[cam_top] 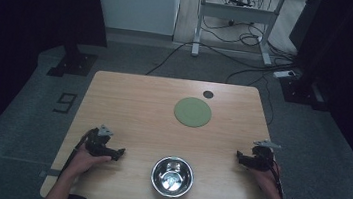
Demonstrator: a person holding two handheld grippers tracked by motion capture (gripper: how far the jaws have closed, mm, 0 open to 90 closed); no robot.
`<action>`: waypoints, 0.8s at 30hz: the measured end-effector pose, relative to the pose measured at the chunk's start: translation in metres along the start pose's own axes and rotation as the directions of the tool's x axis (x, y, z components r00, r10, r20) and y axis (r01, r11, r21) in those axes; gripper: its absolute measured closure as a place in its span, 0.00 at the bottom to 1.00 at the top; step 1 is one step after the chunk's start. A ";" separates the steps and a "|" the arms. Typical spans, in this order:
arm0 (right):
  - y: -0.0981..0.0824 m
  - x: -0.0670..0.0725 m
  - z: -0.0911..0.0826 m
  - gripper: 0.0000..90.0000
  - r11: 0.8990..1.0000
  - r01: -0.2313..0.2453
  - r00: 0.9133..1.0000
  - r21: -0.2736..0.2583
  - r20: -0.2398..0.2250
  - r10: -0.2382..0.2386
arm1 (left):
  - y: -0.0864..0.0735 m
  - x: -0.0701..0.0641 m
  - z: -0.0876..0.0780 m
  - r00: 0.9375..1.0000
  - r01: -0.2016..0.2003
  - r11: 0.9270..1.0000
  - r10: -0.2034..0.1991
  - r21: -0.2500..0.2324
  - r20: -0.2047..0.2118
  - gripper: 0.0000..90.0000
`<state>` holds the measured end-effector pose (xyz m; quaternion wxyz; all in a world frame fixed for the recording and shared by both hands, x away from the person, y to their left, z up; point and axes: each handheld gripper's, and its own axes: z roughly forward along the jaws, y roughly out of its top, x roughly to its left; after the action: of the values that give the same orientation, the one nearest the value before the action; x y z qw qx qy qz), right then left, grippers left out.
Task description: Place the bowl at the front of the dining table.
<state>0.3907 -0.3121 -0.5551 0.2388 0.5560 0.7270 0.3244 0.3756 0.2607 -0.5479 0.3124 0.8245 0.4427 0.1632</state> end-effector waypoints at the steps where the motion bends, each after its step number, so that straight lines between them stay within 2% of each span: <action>1: 0.001 0.000 0.001 0.14 1.000 -0.002 1.000 0.000 0.001 0.002 | 0.000 0.000 0.000 1.000 0.003 1.000 -0.003 0.000 -0.002 0.00; 10: 0.007 -0.001 0.001 0.16 0.999 -0.018 1.000 0.041 0.015 0.018 | -0.001 -0.002 -0.001 1.000 0.007 1.000 -0.007 -0.001 -0.007 0.00; 15: 0.008 -0.002 -0.002 0.21 0.999 -0.005 1.000 0.051 -0.015 0.005 | -0.001 -0.002 -0.001 1.000 0.006 1.000 -0.006 -0.001 -0.006 0.00; 24: 0.015 0.002 -0.020 0.24 1.000 0.009 0.999 -0.026 -0.051 -0.010 | 0.000 -0.002 0.000 1.000 0.001 1.000 -0.001 0.001 -0.001 0.00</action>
<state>0.3854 -0.3118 -0.5305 0.2289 0.5410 0.7312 0.3466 0.3741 0.2592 -0.5479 0.3119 0.8243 0.4433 0.1635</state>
